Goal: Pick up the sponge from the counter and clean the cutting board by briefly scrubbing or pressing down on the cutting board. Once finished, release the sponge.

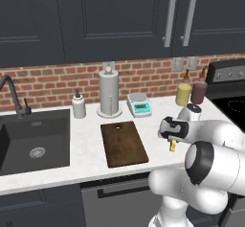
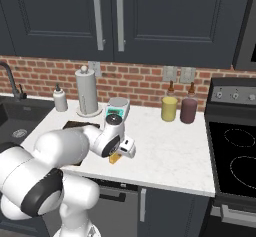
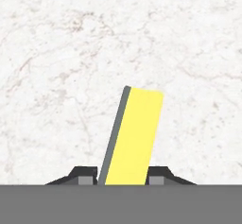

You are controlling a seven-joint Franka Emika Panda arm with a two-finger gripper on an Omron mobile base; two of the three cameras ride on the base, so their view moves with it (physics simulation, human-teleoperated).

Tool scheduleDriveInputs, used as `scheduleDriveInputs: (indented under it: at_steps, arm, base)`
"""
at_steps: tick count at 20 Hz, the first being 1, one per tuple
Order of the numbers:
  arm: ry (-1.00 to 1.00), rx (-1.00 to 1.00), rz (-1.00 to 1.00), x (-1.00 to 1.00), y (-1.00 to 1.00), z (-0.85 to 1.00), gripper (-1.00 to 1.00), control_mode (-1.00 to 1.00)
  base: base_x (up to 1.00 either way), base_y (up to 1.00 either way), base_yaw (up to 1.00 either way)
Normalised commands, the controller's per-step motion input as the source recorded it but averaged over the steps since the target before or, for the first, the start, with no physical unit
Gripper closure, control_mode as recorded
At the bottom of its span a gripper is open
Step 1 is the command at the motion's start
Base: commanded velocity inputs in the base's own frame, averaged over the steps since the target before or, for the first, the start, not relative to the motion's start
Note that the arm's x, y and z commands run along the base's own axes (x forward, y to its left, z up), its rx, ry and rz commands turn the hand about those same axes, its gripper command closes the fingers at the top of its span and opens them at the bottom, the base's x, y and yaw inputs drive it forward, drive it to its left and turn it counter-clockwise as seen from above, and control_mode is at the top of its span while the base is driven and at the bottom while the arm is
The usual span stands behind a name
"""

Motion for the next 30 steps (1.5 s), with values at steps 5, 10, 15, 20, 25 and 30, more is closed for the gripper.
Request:
scheduleDriveInputs:
  at_steps: [5,10,15,20,25,30]
  arm:
    - [0.00,0.00,0.00,0.08,0.00,0.00,1.00,-1.00]
    - [0.00,0.00,0.02,-0.28,0.03,0.07,1.00,-1.00]
    - [-0.02,0.00,0.11,-0.61,0.29,0.51,1.00,-1.00]
    - [-0.11,0.00,0.15,-0.29,0.61,0.59,1.00,-1.00]
    - [-0.32,-0.02,0.15,-0.03,0.72,0.08,1.00,-1.00]
    - [-0.22,0.00,0.10,0.00,0.65,0.21,1.00,-1.00]
  base:
    - [0.00,0.00,0.00]
    - [0.00,0.00,0.00]
    - [0.00,0.00,0.00]
    - [0.00,0.00,0.00]
    - [0.00,0.00,0.00]
    - [0.00,0.00,0.00]
